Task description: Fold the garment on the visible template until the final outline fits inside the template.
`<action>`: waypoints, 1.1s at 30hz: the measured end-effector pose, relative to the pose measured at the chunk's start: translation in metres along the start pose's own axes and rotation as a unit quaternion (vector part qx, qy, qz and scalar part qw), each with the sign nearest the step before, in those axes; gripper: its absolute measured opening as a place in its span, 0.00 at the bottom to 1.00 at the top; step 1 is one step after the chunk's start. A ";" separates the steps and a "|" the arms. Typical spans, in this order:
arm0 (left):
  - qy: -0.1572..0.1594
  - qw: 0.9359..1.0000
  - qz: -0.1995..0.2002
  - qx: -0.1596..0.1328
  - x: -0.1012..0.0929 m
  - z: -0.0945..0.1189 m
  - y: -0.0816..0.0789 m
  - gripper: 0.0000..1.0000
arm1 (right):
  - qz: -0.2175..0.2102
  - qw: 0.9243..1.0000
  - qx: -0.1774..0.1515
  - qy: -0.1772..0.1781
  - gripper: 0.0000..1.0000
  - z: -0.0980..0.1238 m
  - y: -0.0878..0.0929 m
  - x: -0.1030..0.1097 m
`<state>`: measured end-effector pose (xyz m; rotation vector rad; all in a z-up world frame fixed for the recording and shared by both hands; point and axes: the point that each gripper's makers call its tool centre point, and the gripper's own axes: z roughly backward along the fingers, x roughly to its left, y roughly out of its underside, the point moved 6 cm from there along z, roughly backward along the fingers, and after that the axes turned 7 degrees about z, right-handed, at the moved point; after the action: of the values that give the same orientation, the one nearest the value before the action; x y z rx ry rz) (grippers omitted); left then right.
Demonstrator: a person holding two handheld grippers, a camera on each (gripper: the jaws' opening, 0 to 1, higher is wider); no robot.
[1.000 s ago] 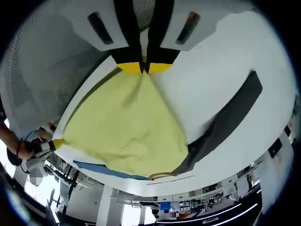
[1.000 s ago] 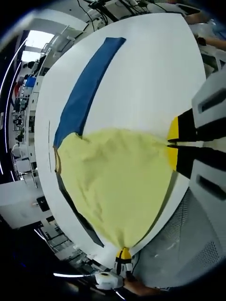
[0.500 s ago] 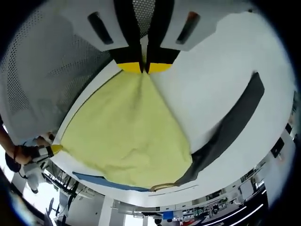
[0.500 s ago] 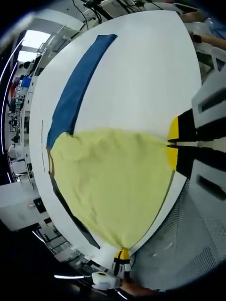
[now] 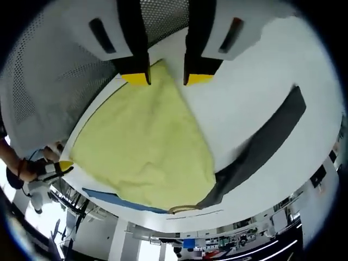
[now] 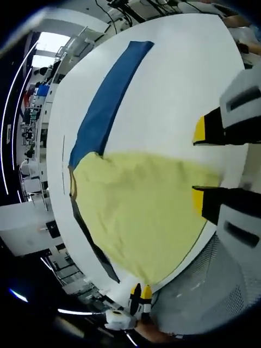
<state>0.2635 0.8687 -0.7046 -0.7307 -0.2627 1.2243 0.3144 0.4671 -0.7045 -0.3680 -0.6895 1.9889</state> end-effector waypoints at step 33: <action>-0.002 0.993 -0.007 -0.115 0.005 0.007 -0.037 0.99 | 0.057 0.992 -0.112 -0.032 0.33 -0.081 -0.110 -0.059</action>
<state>0.2897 0.8698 -0.6769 -0.9246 -0.4160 1.1946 0.4620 0.4830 -0.7034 -0.4879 -0.9555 2.0425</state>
